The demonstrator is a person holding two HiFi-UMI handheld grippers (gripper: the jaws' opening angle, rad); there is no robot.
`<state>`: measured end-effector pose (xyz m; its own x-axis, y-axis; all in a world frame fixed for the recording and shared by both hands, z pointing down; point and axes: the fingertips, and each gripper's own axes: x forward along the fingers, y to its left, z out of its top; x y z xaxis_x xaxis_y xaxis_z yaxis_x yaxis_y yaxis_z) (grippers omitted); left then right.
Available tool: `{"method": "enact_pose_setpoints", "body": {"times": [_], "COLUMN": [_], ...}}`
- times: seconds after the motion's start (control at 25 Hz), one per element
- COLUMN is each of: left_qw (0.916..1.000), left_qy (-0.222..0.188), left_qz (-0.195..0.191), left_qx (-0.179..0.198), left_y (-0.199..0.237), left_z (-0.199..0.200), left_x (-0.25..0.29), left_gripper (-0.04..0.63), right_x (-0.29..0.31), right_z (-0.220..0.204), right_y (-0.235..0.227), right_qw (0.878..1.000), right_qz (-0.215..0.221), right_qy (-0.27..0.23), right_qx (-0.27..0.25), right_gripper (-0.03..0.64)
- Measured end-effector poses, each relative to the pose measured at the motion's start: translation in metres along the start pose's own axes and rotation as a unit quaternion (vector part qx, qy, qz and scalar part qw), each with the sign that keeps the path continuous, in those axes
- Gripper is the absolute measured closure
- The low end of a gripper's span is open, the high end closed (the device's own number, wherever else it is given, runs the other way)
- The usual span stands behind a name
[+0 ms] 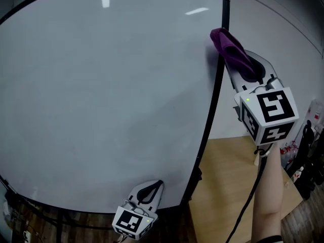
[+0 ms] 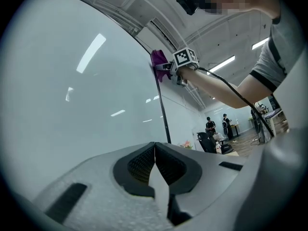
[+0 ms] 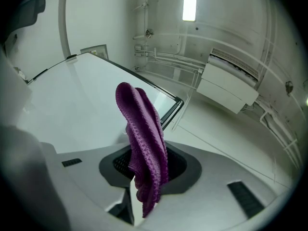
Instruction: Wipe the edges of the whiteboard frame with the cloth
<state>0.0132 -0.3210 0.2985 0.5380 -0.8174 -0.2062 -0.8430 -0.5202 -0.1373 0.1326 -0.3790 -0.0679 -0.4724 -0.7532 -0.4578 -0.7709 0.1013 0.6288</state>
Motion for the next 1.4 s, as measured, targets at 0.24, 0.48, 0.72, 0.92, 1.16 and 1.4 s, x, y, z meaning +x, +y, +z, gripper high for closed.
{"method": "enact_pose_setpoints", "body": {"times": [0.24, 0.48, 0.72, 0.92, 1.16, 1.4], "left_qw": [1.0000, 0.9999, 0.9998, 0.9998, 0.9998, 0.9998], "left_qy": [-0.001, -0.002, 0.001, 0.000, -0.003, -0.006], "left_qz": [0.006, 0.014, 0.017, 0.018, 0.020, 0.015], "left_qx": [0.006, 0.007, 0.004, 0.002, -0.004, -0.008], "left_y": [0.004, 0.008, 0.008, 0.007, 0.006, -0.001], "left_z": [0.005, 0.007, 0.002, -0.002, -0.004, -0.007], "left_x": [-0.003, -0.005, -0.006, -0.006, -0.007, -0.005], "left_gripper": [0.577, 0.577, 0.577, 0.577, 0.577, 0.577], "right_x": [0.008, 0.011, 0.005, -0.001, -0.009, -0.017], "right_z": [0.007, 0.004, -0.006, -0.016, -0.026, -0.038], "right_y": [-0.002, 0.002, 0.007, 0.015, 0.025, 0.034], "right_qw": [1.000, 1.000, 0.999, 0.998, 0.998, 0.998], "right_qz": [-0.002, 0.009, 0.024, 0.028, 0.033, 0.040], "right_qy": [-0.008, -0.006, 0.000, 0.012, 0.027, 0.042], "right_qx": [-0.003, 0.023, 0.047, 0.050, 0.046, 0.035], "right_gripper": [0.513, 0.520, 0.522, 0.522, 0.523, 0.523]}}
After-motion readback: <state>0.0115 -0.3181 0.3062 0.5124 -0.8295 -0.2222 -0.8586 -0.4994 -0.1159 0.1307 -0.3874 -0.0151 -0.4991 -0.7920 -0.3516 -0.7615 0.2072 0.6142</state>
